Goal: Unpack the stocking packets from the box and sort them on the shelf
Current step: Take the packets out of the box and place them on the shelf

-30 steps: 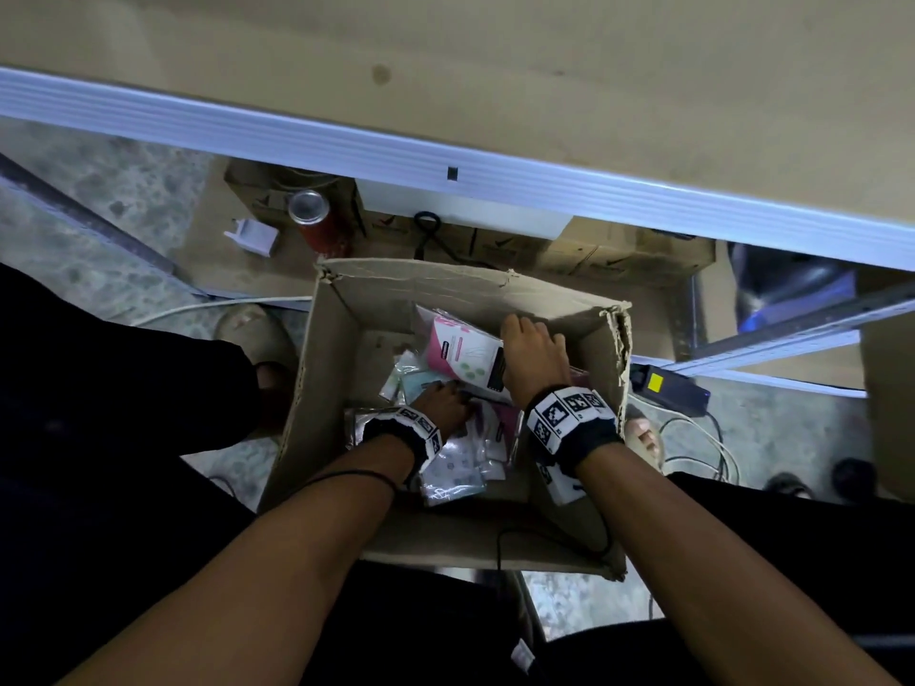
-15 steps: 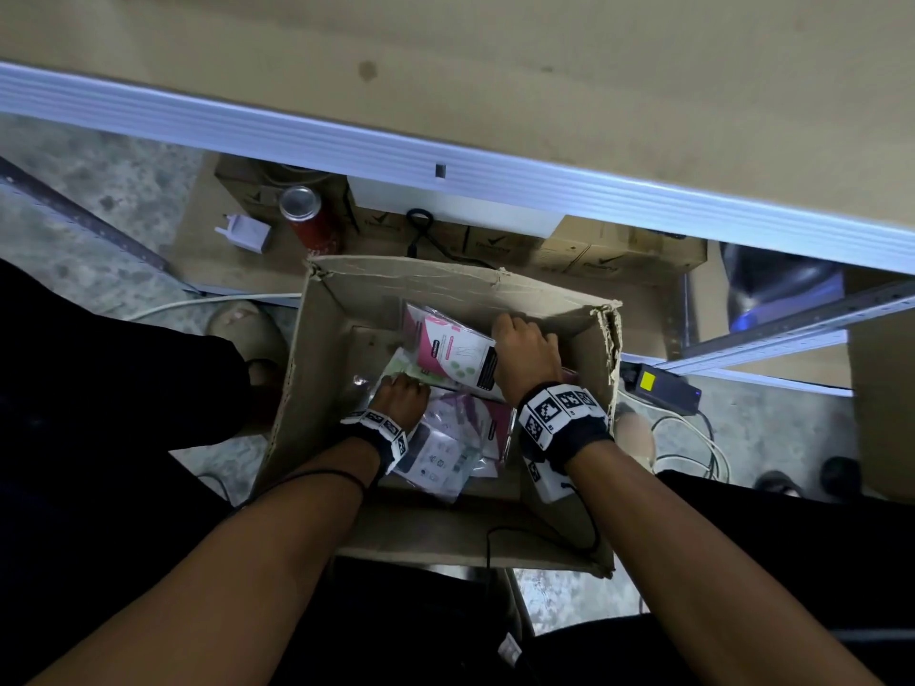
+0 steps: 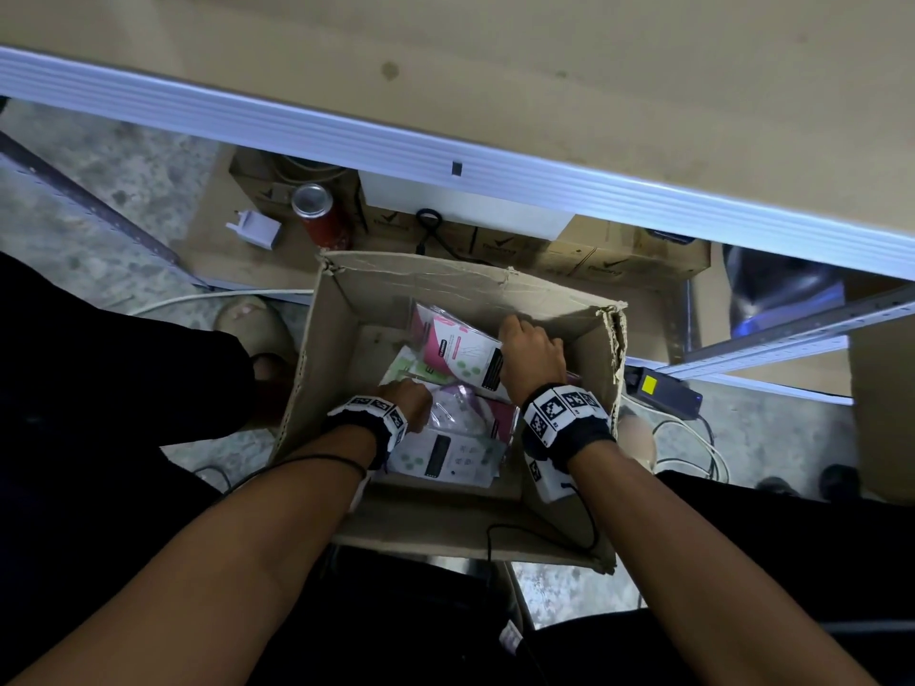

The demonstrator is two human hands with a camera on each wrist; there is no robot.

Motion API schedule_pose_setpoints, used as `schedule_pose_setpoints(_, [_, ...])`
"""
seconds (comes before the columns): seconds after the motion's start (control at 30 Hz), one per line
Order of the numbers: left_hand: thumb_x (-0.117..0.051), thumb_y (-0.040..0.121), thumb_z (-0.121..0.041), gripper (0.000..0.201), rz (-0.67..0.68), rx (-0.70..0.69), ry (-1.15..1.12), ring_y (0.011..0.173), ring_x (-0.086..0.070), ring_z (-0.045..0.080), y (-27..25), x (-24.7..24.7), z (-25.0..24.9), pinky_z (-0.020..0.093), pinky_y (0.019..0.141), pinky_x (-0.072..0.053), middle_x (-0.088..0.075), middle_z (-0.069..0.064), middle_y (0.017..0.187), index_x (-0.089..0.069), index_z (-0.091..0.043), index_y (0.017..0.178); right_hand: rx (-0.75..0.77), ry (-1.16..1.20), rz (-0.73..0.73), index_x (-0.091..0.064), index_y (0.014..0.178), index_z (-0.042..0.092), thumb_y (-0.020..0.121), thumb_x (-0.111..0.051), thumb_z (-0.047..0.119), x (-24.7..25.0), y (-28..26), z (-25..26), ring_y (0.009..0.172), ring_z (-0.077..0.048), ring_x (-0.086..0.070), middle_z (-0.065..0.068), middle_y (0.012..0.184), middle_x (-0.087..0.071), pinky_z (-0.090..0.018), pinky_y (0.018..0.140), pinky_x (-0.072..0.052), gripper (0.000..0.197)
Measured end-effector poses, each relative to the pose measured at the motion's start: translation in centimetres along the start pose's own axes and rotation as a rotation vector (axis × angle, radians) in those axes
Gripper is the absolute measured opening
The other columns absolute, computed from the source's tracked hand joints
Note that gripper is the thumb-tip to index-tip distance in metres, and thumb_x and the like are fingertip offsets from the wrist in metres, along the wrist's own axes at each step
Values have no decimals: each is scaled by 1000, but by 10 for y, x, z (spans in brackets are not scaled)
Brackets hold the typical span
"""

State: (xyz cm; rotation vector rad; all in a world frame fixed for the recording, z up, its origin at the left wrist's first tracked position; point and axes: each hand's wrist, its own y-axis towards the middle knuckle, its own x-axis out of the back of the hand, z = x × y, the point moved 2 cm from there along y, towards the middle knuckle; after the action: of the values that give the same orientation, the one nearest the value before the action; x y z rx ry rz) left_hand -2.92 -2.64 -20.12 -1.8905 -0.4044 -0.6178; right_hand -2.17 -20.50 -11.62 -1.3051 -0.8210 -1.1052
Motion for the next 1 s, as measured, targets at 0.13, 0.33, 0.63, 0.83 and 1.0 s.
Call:
schedule_pose_setpoints(0.13, [-66, 80, 0, 17, 119, -56, -64, 98, -69, 27, -5, -8, -2, 36, 93, -55, -74, 8, 105, -78, -9, 87, -4, 9, 13, -51, 113, 13, 82, -60, 4, 0, 2, 0, 110, -30, -56, -8, 114, -62, -52, 97, -42, 34])
schedule_pose_setpoints(0.33, [-68, 83, -2, 14, 21, -114, -344, 89, -67, 16, -4, 0, -4, 3, 67, -44, -75, 2, 94, -80, -8, 88, -12, 0, 30, -51, 112, 14, 82, -62, 5, 0, 5, 0, 111, -31, -56, -8, 116, -62, -53, 98, -42, 33])
schedule_pose_setpoints(0.63, [-67, 81, -1, 12, -81, 85, -479, 100, -67, 34, -4, -8, 37, 36, 94, -53, -74, 18, 100, -78, 5, 84, -12, 0, 18, -51, 112, 14, 82, -61, 3, -4, 3, 0, 112, -30, -56, -7, 116, -62, -50, 98, -42, 33])
schedule_pose_setpoints(0.83, [-62, 79, -11, 24, -189, 104, -428, 97, -68, 34, -7, -4, 42, 36, 86, -55, -74, 19, 100, -77, 6, 87, -21, 14, 35, -51, 112, 14, 83, -60, 2, -8, 2, 0, 113, -30, -55, -8, 117, -61, -51, 99, -41, 33])
schedule_pose_setpoints(1.0, [-64, 82, 2, 14, -187, 118, -394, 99, -67, 30, -5, -8, 44, 31, 87, -54, -74, 12, 103, -77, 0, 87, -20, 18, 39, -51, 111, 15, 82, -61, 3, -9, 2, 0, 112, -30, -56, -7, 116, -62, -51, 98, -41, 33])
